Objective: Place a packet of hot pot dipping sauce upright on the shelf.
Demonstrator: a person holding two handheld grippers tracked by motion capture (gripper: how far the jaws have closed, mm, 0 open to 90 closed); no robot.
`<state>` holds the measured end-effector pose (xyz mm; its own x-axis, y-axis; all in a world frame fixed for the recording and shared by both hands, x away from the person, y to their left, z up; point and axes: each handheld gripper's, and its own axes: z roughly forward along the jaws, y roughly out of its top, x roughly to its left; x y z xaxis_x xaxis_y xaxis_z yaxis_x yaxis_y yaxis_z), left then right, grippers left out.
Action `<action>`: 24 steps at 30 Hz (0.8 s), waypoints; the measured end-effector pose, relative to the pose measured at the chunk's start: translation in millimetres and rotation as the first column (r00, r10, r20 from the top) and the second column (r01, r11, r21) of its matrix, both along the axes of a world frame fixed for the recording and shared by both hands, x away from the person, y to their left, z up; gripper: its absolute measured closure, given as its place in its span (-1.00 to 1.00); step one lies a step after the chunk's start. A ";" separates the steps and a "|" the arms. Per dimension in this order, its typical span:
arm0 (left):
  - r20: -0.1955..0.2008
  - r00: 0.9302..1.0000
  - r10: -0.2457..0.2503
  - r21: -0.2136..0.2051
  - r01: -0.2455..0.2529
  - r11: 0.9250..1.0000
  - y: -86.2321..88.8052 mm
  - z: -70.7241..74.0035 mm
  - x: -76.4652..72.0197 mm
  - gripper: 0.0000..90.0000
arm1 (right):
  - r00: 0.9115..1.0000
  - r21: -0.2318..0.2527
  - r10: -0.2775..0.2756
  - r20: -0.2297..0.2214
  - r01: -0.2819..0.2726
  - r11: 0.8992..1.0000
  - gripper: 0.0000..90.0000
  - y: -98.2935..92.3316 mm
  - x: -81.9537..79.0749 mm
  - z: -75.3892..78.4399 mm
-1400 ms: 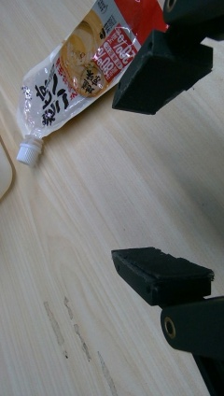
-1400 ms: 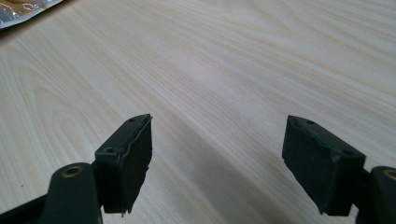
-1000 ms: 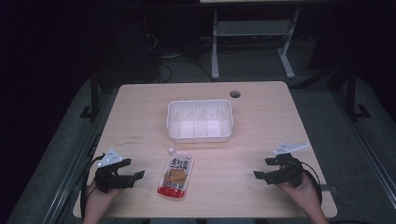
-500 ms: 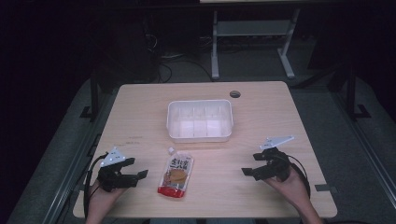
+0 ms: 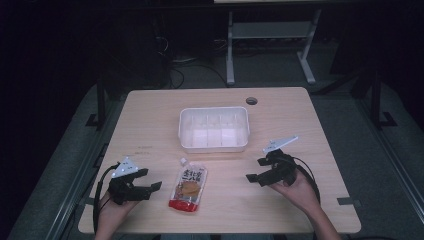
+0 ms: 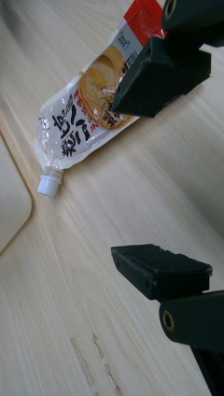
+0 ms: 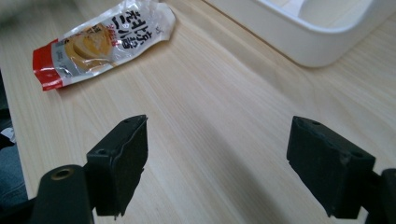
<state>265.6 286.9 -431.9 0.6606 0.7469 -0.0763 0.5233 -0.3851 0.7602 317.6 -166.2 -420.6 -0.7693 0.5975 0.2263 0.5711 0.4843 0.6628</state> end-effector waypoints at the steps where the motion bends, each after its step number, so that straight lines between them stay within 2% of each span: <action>1: 0.000 1.000 -0.001 -0.001 0.001 1.000 -0.8 0.1 0.2 -0.43 | 1.000 -0.001 0.004 0.000 -0.004 1.000 -0.55 1.1 0.8 0.9; 2: 0.000 1.000 -0.002 -0.002 0.002 1.000 -1.4 0.2 0.2 -0.43 | 1.000 0.009 0.006 0.003 -0.006 1.000 -0.54 2.6 1.8 2.0; 18: -0.001 1.000 -0.030 -0.002 0.030 1.000 -13.4 0.7 4.1 -0.36 | 0.999 0.005 0.053 0.009 -0.053 0.999 -0.49 30.4 16.1 19.2; 24: -0.003 0.999 -0.046 0.001 0.046 0.999 -19.9 0.4 5.8 -0.32 | 0.997 -0.018 0.076 0.006 -0.076 0.997 -0.49 47.3 23.0 22.8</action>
